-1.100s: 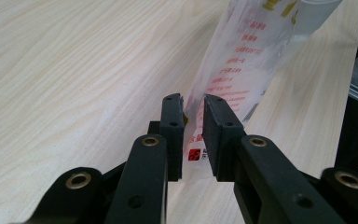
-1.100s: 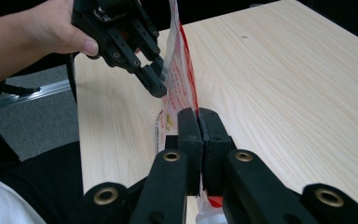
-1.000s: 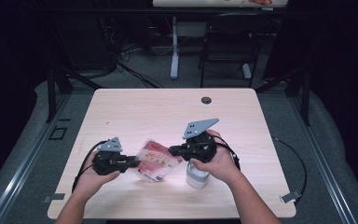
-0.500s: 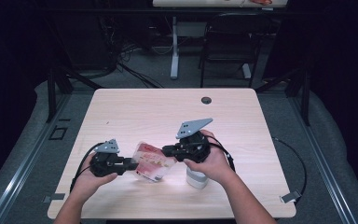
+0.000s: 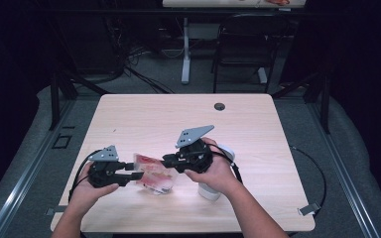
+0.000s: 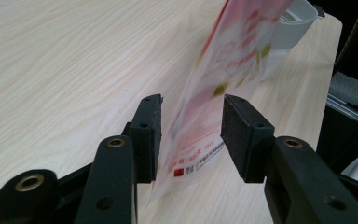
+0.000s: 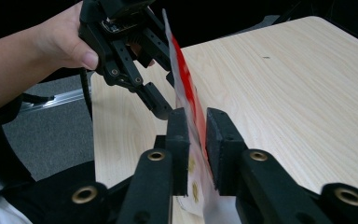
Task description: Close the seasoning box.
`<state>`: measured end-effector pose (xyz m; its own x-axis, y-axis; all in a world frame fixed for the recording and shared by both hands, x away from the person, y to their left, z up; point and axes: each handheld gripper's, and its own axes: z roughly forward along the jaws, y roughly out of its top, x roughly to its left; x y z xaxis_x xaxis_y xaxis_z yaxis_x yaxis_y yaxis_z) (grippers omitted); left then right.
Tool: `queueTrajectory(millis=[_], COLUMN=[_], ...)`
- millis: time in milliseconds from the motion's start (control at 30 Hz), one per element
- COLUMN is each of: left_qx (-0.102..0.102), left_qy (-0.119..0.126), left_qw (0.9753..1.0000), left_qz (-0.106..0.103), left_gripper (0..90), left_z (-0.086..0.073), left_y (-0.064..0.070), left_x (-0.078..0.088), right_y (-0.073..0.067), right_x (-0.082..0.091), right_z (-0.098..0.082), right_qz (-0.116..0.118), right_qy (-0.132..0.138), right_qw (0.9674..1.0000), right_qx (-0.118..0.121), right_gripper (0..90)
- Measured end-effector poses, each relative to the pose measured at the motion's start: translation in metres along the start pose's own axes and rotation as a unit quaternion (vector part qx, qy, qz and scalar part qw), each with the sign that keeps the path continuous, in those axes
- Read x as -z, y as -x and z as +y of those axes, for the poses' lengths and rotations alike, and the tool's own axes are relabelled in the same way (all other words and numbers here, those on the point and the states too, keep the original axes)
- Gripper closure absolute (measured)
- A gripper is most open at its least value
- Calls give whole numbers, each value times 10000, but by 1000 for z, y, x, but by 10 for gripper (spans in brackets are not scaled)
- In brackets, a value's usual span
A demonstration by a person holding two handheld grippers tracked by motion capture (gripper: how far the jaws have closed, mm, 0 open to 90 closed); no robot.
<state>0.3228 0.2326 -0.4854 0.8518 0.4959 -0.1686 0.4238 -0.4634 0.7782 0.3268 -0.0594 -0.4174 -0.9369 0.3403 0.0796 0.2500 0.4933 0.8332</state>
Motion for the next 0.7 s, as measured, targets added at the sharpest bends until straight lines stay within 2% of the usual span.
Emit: queueTrajectory(millis=[67,200,567,700], left_qx=[1,31,105,183], left_qy=[-3,17,137,192], left_qw=[10000,10000,9998,9995], left_qz=[-18,13,86,140], left_gripper=[559,553,516,506], left_z=[-1,-1,-5,-6], left_y=[0,-1,-6,-8], left_x=[0,2,8,10], right_y=[0,-1,-3,-7], right_x=[-1,-1,-4,-7], right_z=[1,1,3,5], right_qz=[-68,-58,-37,-43], right_qy=[-20,10,214,253], right_qw=[10000,10000,9998,9997], right_qx=[8,4,-51,-16], right_gripper=[731,690,607,593])
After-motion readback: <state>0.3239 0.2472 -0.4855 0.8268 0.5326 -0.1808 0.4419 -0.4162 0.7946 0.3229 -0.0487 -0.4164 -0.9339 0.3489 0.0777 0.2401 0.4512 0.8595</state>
